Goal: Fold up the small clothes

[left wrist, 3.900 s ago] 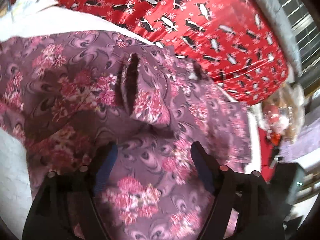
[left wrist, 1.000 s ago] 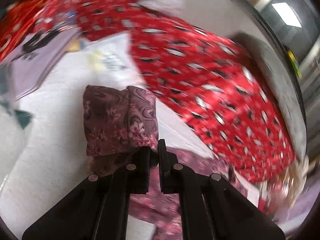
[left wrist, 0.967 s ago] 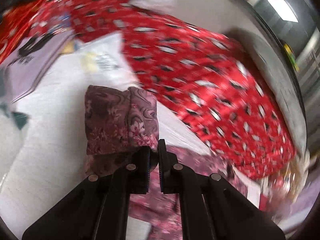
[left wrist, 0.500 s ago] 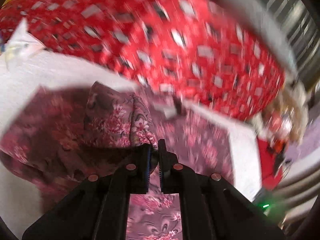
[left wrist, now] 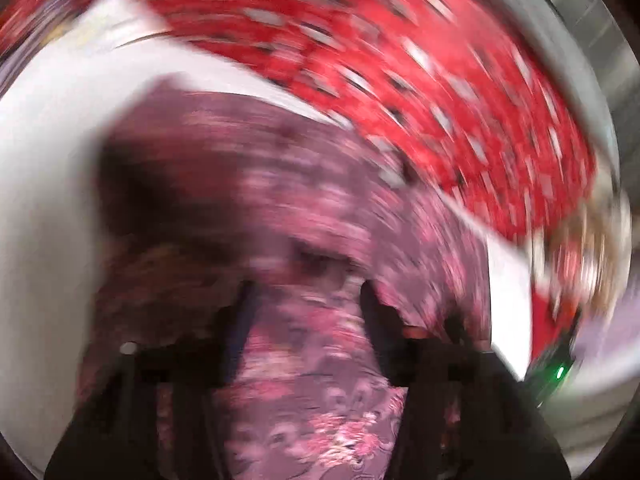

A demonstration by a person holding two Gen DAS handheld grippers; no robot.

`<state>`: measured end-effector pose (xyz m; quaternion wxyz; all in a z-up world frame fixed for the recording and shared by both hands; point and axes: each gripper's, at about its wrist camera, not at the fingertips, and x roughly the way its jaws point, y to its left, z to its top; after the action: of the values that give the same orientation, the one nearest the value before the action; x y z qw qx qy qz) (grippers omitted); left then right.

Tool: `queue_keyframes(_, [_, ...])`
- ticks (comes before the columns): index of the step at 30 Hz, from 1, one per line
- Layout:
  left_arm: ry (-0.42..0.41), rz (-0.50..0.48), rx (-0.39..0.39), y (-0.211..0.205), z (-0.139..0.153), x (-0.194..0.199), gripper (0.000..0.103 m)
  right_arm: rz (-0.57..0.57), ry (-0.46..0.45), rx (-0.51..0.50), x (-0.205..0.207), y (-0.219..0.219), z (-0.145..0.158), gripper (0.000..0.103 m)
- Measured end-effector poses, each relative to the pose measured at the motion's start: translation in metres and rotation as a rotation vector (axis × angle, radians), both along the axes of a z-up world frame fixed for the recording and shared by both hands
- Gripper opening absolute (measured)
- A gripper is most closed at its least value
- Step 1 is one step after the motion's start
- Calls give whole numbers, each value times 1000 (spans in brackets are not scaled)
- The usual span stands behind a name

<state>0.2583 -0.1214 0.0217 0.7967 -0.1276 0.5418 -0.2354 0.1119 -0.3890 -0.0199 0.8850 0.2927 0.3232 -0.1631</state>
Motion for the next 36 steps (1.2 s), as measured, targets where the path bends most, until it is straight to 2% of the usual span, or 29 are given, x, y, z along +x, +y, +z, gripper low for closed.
queue_keyframes(2, [61, 119, -41, 36, -14, 13, 54, -14, 41, 3, 8, 3, 9, 44])
queue_keyframes(4, [122, 173, -95, 53, -33, 25, 54, 14, -1, 71, 19, 9, 19, 44])
queue_keyframes(7, [189, 200, -134, 62, -56, 38, 54, 77, -16, 109, 47, 30, 28, 52])
queue_keyframes(9, [196, 205, -155, 61, -60, 38, 54, 147, -8, 96, 72, 55, 31, 52])
queue_keyframes(12, [165, 213, -167, 64, -57, 37, 54, 256, 32, -16, 104, 101, 33, 57])
queue_keyframes(15, [162, 209, -170, 57, -58, 43, 54, 289, 147, -189, 133, 135, 21, 57])
queue_keyframes(16, [160, 207, -171, 56, -58, 44, 54, 289, 184, -215, 142, 139, 14, 50])
queue_keyframes(17, [158, 204, -170, 57, -59, 45, 54, 292, 180, -202, 145, 138, 13, 22])
queue_keyframes(18, [157, 201, -167, 57, -60, 46, 54, 296, 150, -162, 144, 133, 13, 15])
queue_keyframes(21, [148, 197, -162, 54, -61, 44, 54, 227, 3, -47, 120, 103, 29, 12])
queue_keyframes(24, [132, 191, -145, 49, -62, 41, 54, 115, -77, 54, 89, 65, 37, 12])
queue_keyframes(27, [131, 179, -133, 44, -63, 38, 54, -26, -107, 156, 48, 15, 29, 12])
queue_keyframes(29, [129, 169, -129, 41, -63, 34, 54, -94, -95, 235, 22, -12, 17, 13])
queue_keyframes(31, [119, 170, -121, 39, -62, 31, 54, -154, -76, 257, 1, -27, 10, 17])
queue_keyframes(33, [121, 175, -125, 40, -61, 28, 54, -223, -102, 273, -25, -40, 11, 18])
queue_keyframes(34, [121, 179, -129, 40, -60, 25, 54, -244, -132, 290, -35, -44, 13, 21])
queue_keyframes(36, [102, 191, -130, 40, -55, 15, 54, -256, -206, 312, -45, -48, 21, 44])
